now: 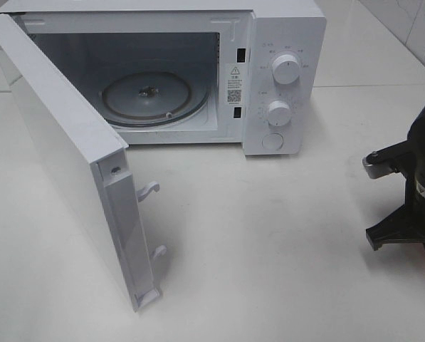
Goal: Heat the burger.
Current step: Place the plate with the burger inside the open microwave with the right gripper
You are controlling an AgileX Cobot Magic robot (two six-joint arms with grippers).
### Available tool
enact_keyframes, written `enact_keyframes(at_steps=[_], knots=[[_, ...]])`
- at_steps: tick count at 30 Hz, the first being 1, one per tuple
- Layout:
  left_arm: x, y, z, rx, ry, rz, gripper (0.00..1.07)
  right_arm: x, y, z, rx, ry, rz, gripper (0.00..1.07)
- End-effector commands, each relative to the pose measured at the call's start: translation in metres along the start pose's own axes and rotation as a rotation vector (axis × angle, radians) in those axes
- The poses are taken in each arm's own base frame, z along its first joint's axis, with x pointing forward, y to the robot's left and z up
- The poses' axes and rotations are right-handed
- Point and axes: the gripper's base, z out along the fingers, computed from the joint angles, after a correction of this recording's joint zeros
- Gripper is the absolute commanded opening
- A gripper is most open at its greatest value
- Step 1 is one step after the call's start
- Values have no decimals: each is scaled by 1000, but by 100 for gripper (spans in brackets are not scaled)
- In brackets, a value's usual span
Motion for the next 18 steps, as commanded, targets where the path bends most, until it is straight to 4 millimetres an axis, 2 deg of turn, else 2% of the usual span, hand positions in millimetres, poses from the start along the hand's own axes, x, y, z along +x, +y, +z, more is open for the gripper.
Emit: enact_keyframes(at_steps=[1, 11, 18], knots=[[1, -1, -3, -3, -38, 3, 98, 2, -4, -6, 91, 0, -35, 0], [1, -1, -3, -3, -38, 3, 98, 14, -5, -23, 116, -76, -45, 0], [1, -1, -3, -3, -38, 3, 98, 23, -4, -44, 138, -125, -76, 0]])
